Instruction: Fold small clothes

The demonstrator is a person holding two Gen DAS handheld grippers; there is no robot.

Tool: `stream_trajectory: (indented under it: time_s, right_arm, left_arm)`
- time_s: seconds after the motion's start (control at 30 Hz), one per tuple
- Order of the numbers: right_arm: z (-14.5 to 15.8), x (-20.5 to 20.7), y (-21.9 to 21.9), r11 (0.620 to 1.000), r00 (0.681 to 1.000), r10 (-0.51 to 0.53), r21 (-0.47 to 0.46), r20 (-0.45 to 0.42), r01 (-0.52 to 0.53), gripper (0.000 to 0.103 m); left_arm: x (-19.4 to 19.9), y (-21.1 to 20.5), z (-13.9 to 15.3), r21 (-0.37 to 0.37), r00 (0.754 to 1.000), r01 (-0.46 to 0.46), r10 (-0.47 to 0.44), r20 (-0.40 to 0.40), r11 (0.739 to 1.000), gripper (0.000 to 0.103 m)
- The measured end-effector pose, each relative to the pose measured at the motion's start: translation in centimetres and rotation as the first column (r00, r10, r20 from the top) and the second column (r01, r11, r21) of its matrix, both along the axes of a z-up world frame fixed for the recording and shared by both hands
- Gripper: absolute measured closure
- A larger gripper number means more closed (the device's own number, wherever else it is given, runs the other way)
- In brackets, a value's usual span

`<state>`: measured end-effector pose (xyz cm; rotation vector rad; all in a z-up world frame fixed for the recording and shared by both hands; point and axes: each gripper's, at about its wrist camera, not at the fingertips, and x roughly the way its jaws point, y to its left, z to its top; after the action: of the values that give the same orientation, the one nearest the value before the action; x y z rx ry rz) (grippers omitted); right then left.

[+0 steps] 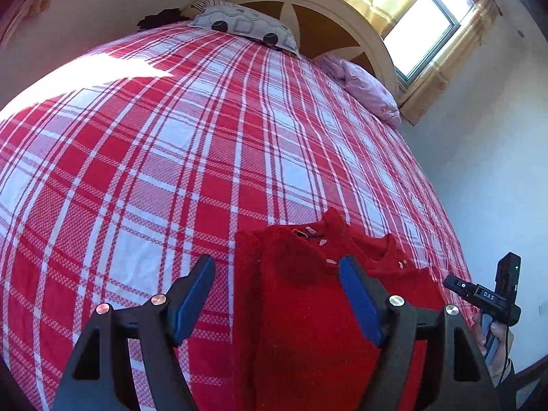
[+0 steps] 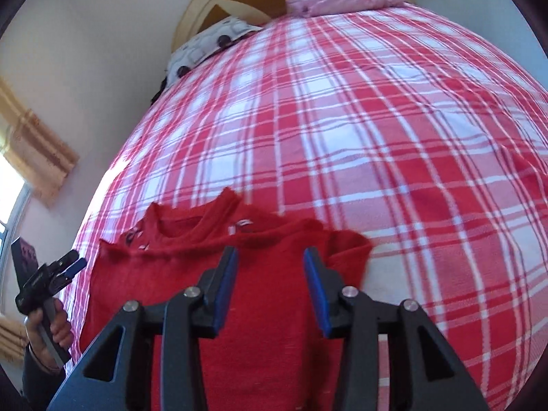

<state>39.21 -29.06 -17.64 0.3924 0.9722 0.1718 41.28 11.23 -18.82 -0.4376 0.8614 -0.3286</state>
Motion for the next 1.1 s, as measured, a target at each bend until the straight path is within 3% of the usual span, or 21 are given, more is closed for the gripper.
stream_trajectory:
  time_s: [0.13,0.2,0.27,0.33,0.4,0.43,0.47,0.57,0.7,0.8,0.97,1.1]
  right_arm:
    - [-1.0,0.6,-1.0,1.000,0.999,-0.005,0.010,-0.049,0.005,0.059]
    - [-1.6,1.0,-1.3,0.999,0.998,-0.002,0.036,-0.060,0.004,0.059]
    - [-2.0,1.5,-1.1,0.999,0.998,0.015,0.054,-0.068,-0.011,0.061]
    - [-2.3,1.7,-0.8,0.998,0.997,0.026,0.065,-0.072,-0.021,0.062]
    - [-2.8,2.0,-0.3,0.997,0.995,0.048,0.058,-0.085,-0.043,0.064]
    - [-3.3,2.2,-0.1,0.997,0.993,0.057,0.048,-0.103,-0.052,0.070]
    - [-3.7,2.4,0.1,0.998,0.991,0.060,0.030,-0.120,-0.056,0.084]
    - [-3.5,2.3,0.7,0.997,0.992,0.071,-0.012,-0.102,-0.073,0.091]
    - [-1.2,1.3,0.5,0.999,0.999,0.045,-0.018,-0.005,-0.045,0.092]
    - [-0.1,1.3,0.0,1.000,0.999,0.017,-0.024,0.034,-0.016,0.093]
    - [-1.6,2.2,0.5,0.996,1.000,-0.004,-0.085,0.011,0.005,0.093]
    - [-3.8,2.7,0.3,0.994,0.999,-0.014,-0.107,-0.040,0.010,0.093]
  left_arm:
    - [0.3,-1.4,-0.2,0.021,0.999,0.050,-0.050,0.006,0.999,0.028]
    - [0.7,-1.7,-0.9,0.022,0.998,0.051,-0.051,-0.021,0.998,0.033]
    - [0.9,-1.8,-1.6,0.020,0.997,0.054,-0.053,-0.047,0.998,0.060]
    - [1.0,-1.6,-2.2,0.016,0.997,0.051,-0.050,-0.061,0.999,0.066]
    - [1.2,-1.7,-2.5,0.015,0.996,0.049,-0.048,-0.071,0.999,0.080]
    - [1.3,-1.8,-2.8,0.017,0.995,0.049,-0.048,-0.084,0.999,0.088]
    - [1.4,-1.9,-2.9,0.019,0.995,0.051,-0.049,-0.086,0.999,0.100]
    - [1.2,-2.1,-2.4,0.039,0.997,0.050,-0.048,-0.059,0.998,0.100]
    - [1.1,-0.7,-0.9,-0.008,1.000,0.011,-0.011,-0.007,1.000,0.100]
    - [1.4,-1.0,-1.0,0.010,1.000,0.013,-0.013,-0.008,1.000,0.100]
    - [2.2,-0.8,-3.0,0.010,0.999,-0.016,0.016,-0.044,1.000,0.100]
    - [2.2,-1.5,-4.5,0.064,0.998,-0.012,0.016,-0.058,0.998,0.099]
